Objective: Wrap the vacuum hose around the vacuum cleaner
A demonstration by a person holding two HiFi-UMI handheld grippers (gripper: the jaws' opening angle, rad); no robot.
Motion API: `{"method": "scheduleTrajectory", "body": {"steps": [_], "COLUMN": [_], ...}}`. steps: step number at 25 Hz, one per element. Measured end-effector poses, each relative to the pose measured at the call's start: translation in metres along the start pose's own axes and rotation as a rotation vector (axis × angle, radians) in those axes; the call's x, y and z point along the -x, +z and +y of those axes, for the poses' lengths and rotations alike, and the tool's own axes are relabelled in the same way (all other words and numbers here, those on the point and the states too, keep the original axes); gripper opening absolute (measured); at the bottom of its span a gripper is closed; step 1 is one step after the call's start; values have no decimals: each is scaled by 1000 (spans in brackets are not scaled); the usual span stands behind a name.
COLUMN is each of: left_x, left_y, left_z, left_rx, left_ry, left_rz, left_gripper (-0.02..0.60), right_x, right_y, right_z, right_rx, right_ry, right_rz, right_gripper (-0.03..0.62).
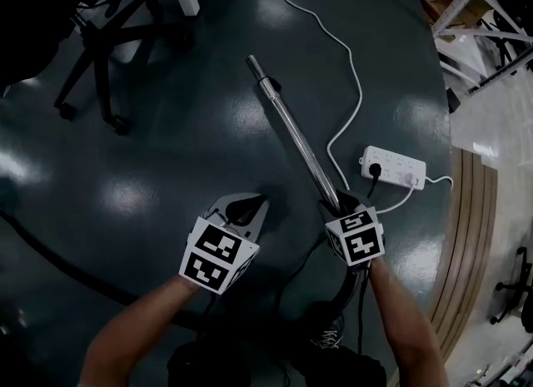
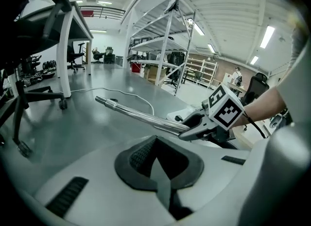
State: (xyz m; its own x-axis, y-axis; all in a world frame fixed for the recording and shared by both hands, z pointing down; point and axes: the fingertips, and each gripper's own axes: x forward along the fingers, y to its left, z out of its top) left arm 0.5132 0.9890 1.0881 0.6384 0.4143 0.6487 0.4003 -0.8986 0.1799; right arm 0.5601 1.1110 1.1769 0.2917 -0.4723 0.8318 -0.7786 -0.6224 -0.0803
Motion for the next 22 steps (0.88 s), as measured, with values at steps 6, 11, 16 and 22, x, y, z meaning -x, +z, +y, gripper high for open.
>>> {"method": "scheduleTrajectory", "body": {"steps": [6, 11, 16, 22], "left_x": [78, 148, 206, 262], "left_y": [43, 84, 140, 208], "left_z": [-7, -9, -7, -14], "left_rx": [11, 13, 33, -20], "left_ry": [14, 54, 82, 88], "left_rz": [17, 18, -17, -68], "left_gripper": [8, 8, 8, 8], "right_x": [74, 142, 216, 287], "right_y": [49, 94, 147, 203], "right_z": [36, 65, 91, 117], "right_rx": [41, 64, 75, 91], "right_ry": [-11, -6, 4, 20], "right_rz": [-20, -26, -59, -103], "right_gripper": [167, 167, 167, 167]}}
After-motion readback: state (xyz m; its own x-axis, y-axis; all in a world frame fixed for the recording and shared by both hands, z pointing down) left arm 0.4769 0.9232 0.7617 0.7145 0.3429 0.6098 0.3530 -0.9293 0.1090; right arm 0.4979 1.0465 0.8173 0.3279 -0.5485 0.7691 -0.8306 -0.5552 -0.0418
